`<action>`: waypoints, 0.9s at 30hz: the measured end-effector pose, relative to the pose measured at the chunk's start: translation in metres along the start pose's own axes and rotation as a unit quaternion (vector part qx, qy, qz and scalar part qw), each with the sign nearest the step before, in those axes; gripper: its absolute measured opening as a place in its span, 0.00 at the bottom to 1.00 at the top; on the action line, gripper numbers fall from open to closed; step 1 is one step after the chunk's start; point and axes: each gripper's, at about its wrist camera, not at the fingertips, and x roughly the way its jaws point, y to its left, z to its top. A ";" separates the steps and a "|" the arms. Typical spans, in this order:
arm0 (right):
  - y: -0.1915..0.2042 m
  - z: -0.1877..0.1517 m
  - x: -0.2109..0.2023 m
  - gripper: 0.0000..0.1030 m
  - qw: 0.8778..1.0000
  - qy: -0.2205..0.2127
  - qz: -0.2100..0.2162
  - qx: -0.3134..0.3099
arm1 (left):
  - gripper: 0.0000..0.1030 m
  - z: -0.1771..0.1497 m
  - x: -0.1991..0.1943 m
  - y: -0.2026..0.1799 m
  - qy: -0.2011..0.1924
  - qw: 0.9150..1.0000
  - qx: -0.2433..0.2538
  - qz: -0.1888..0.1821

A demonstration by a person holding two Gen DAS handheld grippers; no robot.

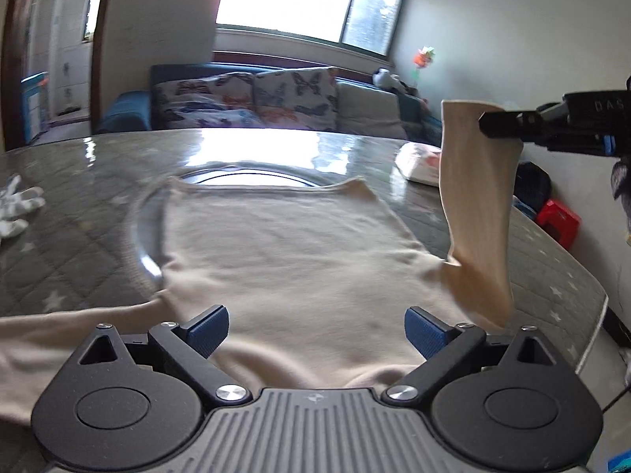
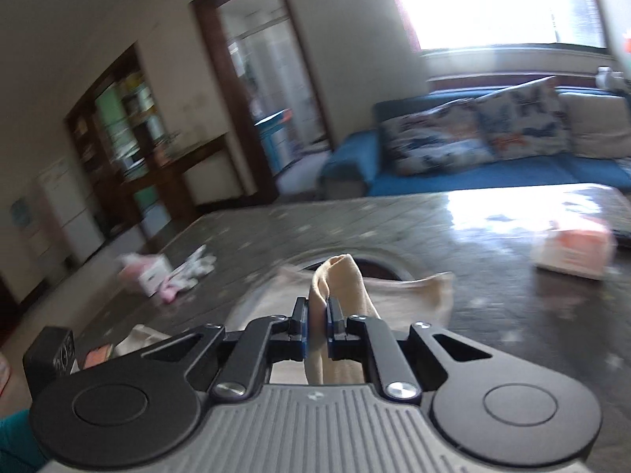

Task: Fold clothes
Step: 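Lift the side with the right gripper and fold it over the body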

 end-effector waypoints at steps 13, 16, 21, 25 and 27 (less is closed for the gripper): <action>0.048 -0.045 0.102 0.15 0.992 0.111 0.065 -0.016 | 0.95 -0.011 -0.009 0.021 0.005 0.999 -0.032 0.022; 0.048 -0.049 0.099 0.19 0.990 0.116 0.079 -0.023 | 0.95 -0.009 -0.009 0.017 0.005 0.999 -0.026 0.020; 0.028 -0.046 0.074 0.21 0.992 0.111 0.051 -0.039 | 0.94 -0.003 -0.004 0.009 -0.001 1.000 -0.021 0.014; -0.002 -0.058 0.057 0.21 0.992 0.119 0.004 -0.032 | 0.86 0.001 0.003 0.000 -0.004 1.000 -0.013 -0.002; -0.018 -0.067 0.049 0.21 0.992 0.125 -0.018 -0.022 | 0.79 0.004 0.008 -0.005 -0.004 1.000 -0.009 -0.011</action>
